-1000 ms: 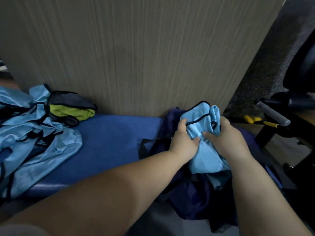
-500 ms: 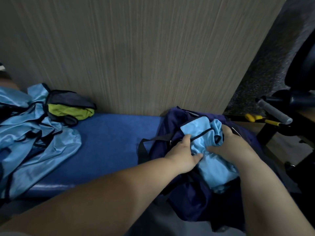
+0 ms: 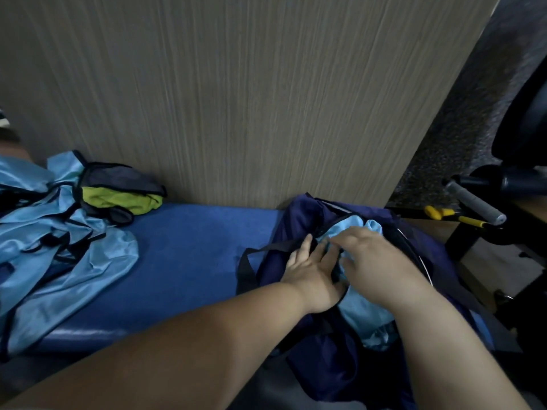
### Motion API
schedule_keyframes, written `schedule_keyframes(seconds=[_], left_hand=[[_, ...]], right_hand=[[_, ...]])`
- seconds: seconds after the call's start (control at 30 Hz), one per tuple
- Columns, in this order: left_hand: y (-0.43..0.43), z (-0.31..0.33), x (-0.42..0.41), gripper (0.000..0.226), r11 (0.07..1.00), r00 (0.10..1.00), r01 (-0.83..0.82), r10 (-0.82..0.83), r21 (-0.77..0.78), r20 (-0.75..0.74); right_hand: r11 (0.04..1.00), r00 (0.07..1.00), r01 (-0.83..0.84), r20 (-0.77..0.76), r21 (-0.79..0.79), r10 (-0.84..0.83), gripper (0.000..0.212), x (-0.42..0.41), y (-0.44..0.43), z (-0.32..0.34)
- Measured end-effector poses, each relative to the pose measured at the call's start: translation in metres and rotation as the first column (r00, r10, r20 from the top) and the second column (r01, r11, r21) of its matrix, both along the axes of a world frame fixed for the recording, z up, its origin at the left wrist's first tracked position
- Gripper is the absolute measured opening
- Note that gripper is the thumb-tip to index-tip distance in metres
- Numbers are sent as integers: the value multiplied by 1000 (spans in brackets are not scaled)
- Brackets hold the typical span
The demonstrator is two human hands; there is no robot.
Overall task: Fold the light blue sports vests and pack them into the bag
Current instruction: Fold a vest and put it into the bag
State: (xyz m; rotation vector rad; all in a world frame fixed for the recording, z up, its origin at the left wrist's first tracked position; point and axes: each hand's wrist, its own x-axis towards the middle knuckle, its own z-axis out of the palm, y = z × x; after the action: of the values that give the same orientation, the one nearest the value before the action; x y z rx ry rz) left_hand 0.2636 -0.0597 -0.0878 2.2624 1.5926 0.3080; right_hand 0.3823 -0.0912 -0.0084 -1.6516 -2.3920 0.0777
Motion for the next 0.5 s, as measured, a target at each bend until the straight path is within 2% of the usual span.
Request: schedule_keyframes(seconds=[0.13, 0.23, 0.4, 0.5], left_hand=[[5, 0, -3, 74, 998, 1000, 8, -9, -57, -11], [5, 3, -6, 81, 995, 1000, -5, 4, -98, -14], [12, -2, -7, 83, 994, 997, -50, 43, -100, -64], [17, -3, -8, 82, 993, 997, -65, 59, -103, -56]], right_hand=[[944, 992, 103, 105, -312, -74, 61, 10, 13, -17], [886, 983, 182, 112, -427, -148, 70, 21, 20, -24], [895, 985, 166, 111, -414, -132, 69, 19, 21, -34], [926, 984, 173, 98, -337, -148, 67, 19, 22, -37]])
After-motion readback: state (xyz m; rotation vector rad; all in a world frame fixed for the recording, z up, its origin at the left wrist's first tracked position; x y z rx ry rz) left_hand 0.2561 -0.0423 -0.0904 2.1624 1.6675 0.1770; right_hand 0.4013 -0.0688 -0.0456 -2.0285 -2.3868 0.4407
